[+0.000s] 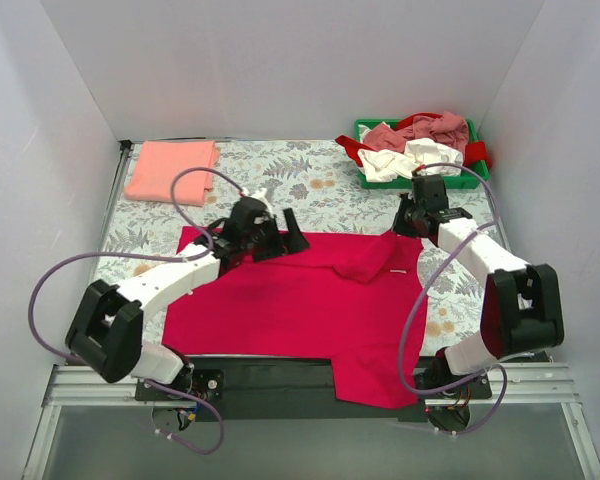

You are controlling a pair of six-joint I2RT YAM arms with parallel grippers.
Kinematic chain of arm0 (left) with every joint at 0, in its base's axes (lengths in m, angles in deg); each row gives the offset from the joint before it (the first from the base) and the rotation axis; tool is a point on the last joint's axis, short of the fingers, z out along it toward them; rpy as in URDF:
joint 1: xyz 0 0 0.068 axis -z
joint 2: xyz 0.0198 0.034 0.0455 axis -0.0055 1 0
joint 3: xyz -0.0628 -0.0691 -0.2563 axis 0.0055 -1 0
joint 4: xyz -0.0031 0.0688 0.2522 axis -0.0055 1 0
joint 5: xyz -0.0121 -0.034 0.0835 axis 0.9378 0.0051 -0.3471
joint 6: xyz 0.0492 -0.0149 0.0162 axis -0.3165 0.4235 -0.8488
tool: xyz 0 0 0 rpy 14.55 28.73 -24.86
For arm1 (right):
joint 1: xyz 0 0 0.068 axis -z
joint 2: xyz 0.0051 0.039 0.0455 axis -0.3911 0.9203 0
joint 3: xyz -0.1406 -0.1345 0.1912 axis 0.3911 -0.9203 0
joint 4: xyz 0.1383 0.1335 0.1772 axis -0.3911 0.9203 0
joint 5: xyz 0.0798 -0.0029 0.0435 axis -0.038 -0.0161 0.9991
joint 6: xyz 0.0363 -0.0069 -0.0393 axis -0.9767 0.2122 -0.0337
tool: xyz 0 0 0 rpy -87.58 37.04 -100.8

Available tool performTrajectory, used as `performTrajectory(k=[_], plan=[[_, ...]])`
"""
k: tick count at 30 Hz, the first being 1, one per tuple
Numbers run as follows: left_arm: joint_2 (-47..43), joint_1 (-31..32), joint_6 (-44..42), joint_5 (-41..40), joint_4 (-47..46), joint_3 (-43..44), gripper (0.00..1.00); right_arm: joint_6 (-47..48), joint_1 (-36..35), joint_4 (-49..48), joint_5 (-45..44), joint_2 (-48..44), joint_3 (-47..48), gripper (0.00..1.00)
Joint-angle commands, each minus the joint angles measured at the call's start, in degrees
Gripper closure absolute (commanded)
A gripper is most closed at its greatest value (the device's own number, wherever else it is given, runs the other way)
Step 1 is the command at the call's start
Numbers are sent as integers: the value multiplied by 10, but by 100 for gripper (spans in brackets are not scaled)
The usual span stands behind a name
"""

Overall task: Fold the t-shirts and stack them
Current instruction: Fold the tshirt

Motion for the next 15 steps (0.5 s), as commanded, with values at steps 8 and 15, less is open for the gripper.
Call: performTrajectory(k=[8, 15], plan=[[223, 189, 5, -1, -30, 142, 7, -8, 7, -65, 14, 63, 13, 99], [317, 225, 25, -62, -21, 223, 14, -7, 8, -94, 50, 42, -37, 99]])
